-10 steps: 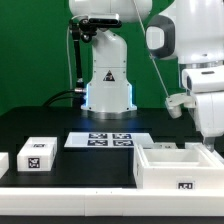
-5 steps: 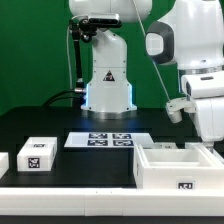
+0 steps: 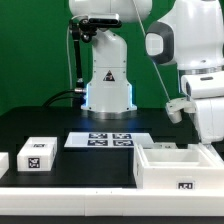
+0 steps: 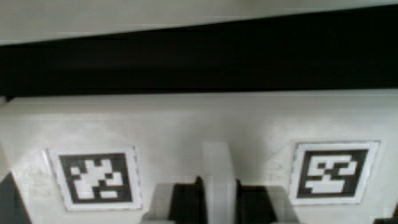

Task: Assemble cabinet

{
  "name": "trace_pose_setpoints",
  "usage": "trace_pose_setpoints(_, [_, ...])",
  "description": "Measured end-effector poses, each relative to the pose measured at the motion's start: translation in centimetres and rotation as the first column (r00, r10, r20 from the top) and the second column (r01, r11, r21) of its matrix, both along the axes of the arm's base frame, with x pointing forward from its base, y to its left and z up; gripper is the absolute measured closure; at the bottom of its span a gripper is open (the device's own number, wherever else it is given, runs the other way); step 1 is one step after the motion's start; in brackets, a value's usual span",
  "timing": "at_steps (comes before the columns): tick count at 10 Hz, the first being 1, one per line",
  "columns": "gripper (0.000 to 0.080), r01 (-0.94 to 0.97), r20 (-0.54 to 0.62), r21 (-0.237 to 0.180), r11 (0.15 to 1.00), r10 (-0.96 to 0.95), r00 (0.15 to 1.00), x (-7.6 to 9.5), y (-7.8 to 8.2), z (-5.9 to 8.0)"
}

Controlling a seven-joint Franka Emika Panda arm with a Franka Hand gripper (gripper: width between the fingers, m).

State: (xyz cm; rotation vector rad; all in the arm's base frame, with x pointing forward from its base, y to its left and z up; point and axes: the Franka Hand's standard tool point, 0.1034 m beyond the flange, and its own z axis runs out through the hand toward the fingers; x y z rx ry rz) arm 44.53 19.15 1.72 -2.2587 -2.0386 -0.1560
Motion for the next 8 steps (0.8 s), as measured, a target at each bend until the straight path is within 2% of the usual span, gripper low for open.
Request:
trace_pose_setpoints(5, [0.0740, 0.000, 0.000, 0.000, 1.000, 0.000, 1.000, 0.0, 0.0, 0.0])
trace_pose_setpoints(6, [0.0738, -0.005, 0.001, -0.005, 1.000, 0.005, 1.000, 0.0, -0.1, 0.4])
trace_pose_setpoints(8, [0.0738, -0.034, 0.009, -0.054, 0.998, 0.035, 0.999, 0.0, -1.6, 3.7])
